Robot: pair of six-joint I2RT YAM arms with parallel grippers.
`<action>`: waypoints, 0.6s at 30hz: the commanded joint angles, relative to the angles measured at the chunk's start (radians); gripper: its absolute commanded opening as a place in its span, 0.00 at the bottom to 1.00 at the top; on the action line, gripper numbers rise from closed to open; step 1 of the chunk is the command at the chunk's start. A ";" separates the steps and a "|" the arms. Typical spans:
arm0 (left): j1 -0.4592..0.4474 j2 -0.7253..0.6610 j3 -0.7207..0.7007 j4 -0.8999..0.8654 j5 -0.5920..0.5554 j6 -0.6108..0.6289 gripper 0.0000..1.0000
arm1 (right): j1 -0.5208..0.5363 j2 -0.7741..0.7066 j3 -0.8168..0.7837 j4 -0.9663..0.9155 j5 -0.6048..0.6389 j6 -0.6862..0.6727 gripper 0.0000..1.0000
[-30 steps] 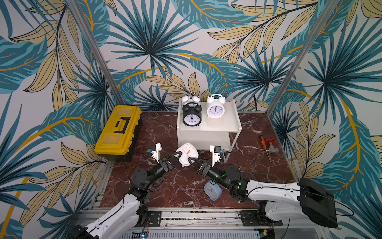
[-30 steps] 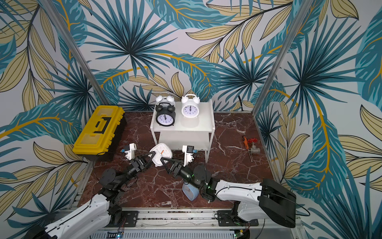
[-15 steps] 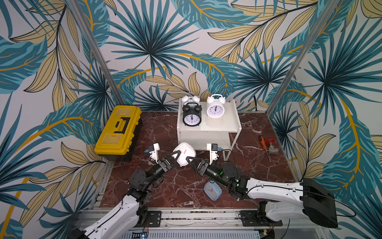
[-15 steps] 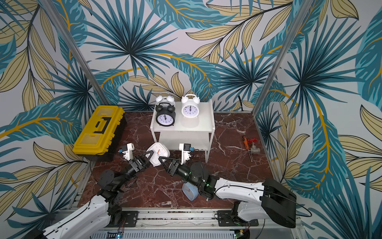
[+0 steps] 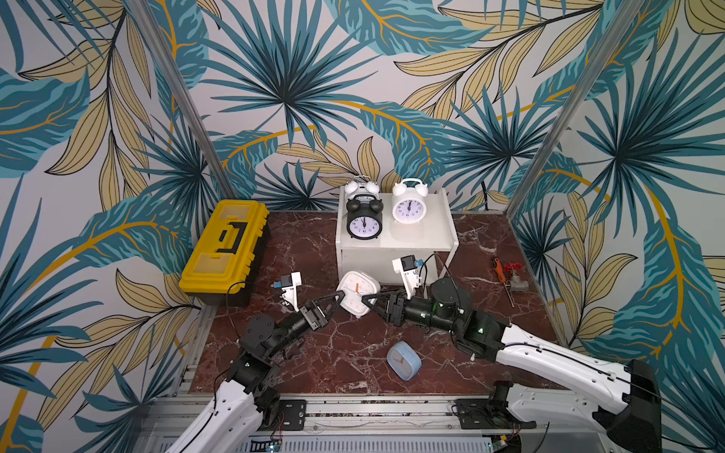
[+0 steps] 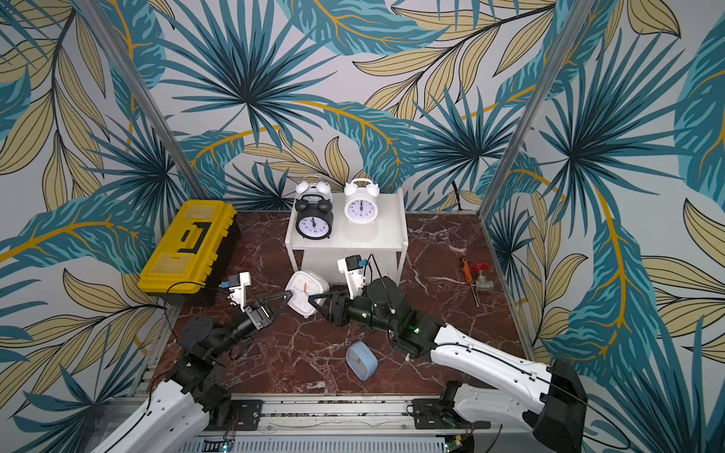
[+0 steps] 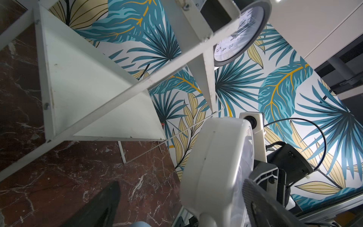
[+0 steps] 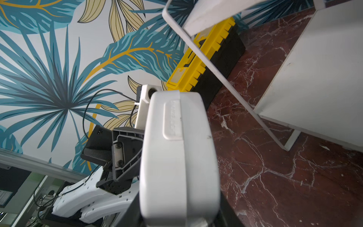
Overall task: Place the alarm clocks on the shelf by style
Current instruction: Pick up the alarm from the center of the board.
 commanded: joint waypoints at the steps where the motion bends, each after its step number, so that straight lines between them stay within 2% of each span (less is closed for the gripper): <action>1: 0.010 0.043 0.076 -0.066 0.129 0.090 1.00 | -0.057 -0.001 0.008 -0.066 -0.249 -0.021 0.27; 4: 0.011 0.115 0.105 -0.036 0.228 0.105 1.00 | -0.072 0.002 0.025 -0.074 -0.319 -0.049 0.27; 8: 0.010 0.189 0.109 0.086 0.320 0.047 0.97 | -0.095 0.019 0.040 -0.059 -0.377 -0.048 0.27; 13: 0.010 0.192 0.093 0.246 0.327 -0.038 0.86 | -0.141 0.050 0.056 -0.062 -0.441 -0.041 0.27; 18: 0.011 0.167 0.089 0.277 0.320 -0.054 0.73 | -0.186 0.064 0.059 -0.079 -0.466 -0.038 0.27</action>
